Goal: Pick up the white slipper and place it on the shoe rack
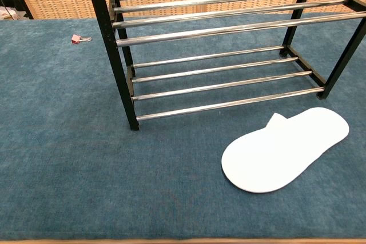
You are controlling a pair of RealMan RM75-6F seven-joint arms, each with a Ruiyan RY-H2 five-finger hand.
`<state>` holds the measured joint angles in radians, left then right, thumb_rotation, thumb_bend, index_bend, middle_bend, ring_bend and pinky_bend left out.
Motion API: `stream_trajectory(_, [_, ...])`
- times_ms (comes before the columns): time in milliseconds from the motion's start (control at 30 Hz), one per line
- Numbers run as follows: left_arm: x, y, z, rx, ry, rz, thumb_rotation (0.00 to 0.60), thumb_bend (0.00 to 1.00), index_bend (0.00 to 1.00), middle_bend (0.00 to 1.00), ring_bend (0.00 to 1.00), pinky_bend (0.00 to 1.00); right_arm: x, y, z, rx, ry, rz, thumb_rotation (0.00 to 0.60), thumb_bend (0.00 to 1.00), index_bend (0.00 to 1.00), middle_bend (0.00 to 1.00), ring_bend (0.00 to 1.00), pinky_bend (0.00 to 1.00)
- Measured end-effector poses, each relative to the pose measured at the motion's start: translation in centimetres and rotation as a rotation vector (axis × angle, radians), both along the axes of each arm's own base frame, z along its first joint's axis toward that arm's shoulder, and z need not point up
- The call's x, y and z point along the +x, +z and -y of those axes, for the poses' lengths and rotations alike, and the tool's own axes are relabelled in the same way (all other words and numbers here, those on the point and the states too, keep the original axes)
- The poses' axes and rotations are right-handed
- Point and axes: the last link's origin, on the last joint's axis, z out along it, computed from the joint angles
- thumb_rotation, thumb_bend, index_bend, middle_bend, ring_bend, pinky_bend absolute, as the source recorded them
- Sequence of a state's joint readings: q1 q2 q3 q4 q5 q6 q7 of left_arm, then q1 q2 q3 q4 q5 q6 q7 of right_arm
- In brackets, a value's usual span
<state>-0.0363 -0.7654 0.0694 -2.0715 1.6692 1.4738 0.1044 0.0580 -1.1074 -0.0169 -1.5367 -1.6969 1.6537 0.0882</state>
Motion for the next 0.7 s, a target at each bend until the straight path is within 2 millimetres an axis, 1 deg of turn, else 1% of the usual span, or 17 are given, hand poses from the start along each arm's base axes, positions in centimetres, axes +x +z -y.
stream_trajectory(300, [-0.1,0.1,-0.1,0.003,0.006,0.003,0.6,0.0,0.0,0.0,0.0,0.0,0.1,-0.9,0.0,0.058,-0.003,0.007,0.6,0.0,0.1,0.03,0.0,0.0])
stream_trajectory(400, [-0.1,0.2,-0.1,0.009,0.01,0.006,0.6,0.0,0.0,0.0,0.0,0.0,0.3,-1.6,0.3,0.126,-0.001,0.049,0.6,0.0,0.11,0.05,0.0,0.0])
stream_trajectory(467, [-0.2,0.2,-0.2,0.011,0.013,0.007,0.6,0.0,0.0,0.0,0.0,0.0,0.4,-2.4,0.6,0.201,0.0,0.083,0.6,0.01,0.12,0.06,0.0,0.0])
stream_trajectory(500, [-0.2,0.2,-0.2,0.011,0.015,0.007,0.6,0.0,0.0,0.0,0.0,0.0,0.5,-2.8,0.9,0.238,0.002,0.099,0.6,0.05,0.12,0.05,0.0,0.0])
stream_trajectory(567, [-0.2,0.2,-0.3,0.011,0.018,0.007,0.6,0.0,0.0,0.0,0.0,0.0,0.7,-3.6,1.5,0.323,0.007,0.142,0.6,0.21,0.11,0.06,0.0,0.0])
stream_trajectory(600, [-0.2,0.1,-0.4,0.011,0.02,0.006,0.6,0.0,0.0,0.0,0.0,0.0,0.9,-3.9,1.9,0.361,0.009,0.16,0.6,0.34,0.12,0.06,0.0,0.0])
stream_trajectory(633, [-0.2,0.1,-0.5,0.011,0.022,0.005,0.6,0.0,0.0,0.0,0.0,0.0,1.0,-4.4,2.3,0.401,0.01,0.176,0.6,0.44,0.12,0.06,0.0,0.0])
stream_trajectory(700, [-0.3,0.0,-0.5,0.009,0.025,0.002,0.6,0.0,0.0,0.0,0.0,0.0,1.2,-5.4,3.3,0.487,0.01,0.196,0.6,0.54,0.13,0.06,0.0,0.0])
